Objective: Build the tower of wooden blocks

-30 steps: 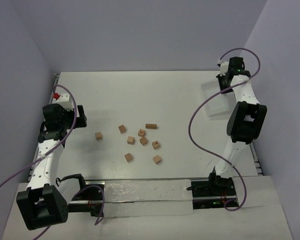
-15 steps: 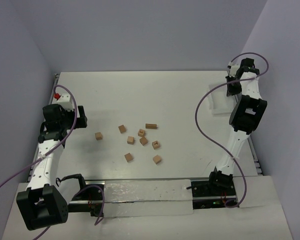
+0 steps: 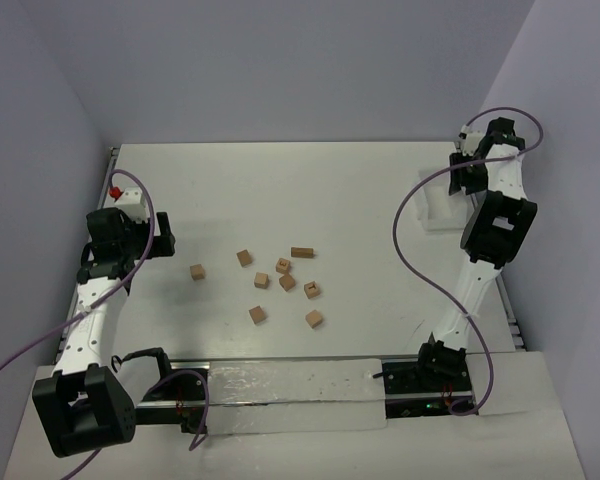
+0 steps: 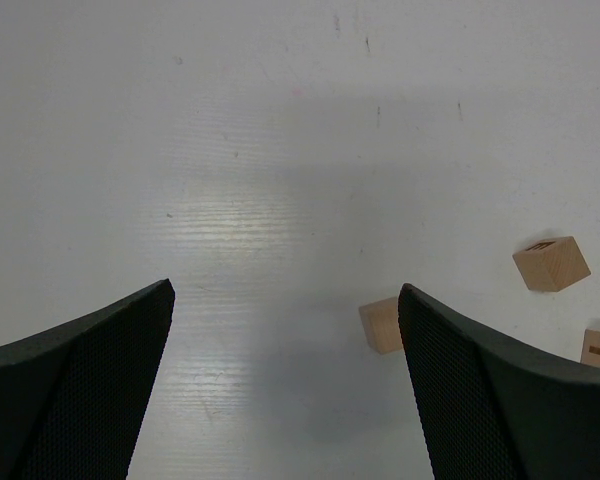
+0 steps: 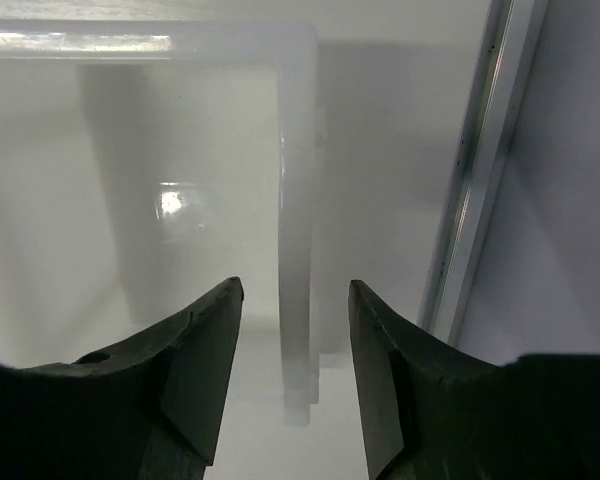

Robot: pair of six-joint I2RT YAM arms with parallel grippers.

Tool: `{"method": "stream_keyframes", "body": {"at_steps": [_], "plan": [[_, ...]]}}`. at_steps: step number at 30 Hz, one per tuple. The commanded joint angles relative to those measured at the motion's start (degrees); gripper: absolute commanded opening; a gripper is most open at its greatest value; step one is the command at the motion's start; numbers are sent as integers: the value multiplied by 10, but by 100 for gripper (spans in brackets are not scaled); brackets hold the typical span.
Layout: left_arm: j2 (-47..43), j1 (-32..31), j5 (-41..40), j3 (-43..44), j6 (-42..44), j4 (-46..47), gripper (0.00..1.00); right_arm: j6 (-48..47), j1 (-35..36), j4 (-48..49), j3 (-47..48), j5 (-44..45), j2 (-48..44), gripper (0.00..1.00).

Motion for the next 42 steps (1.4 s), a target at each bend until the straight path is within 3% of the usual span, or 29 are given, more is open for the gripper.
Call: {"method": "stream_keyframes", "body": {"at_steps": [1, 10, 15, 18, 24, 27, 31, 42], "plan": [[-3, 4, 9, 8, 1, 8, 99, 0, -3, -17, 36, -15, -24, 68], [-25, 4, 46, 10, 0, 21, 99, 6, 33, -29, -27, -56, -161, 100], [-36, 3, 130, 27, 28, 28, 99, 20, 111, -29, -72, -59, -291, 100], [-13, -2, 235, 73, 138, -67, 99, 24, 171, -7, -132, -46, -356, 100], [-22, -16, 256, 38, 206, -117, 99, 65, 355, 97, -385, -24, -506, 100], [-52, -30, 229, 2, 217, -104, 98, 98, 419, 139, -503, -20, -521, 99], [-57, -42, 207, -25, 238, -100, 96, 114, 472, 183, -583, 3, -525, 96], [38, -57, 157, -21, 272, -104, 85, 132, 580, 220, -628, 21, -476, 79]]}}
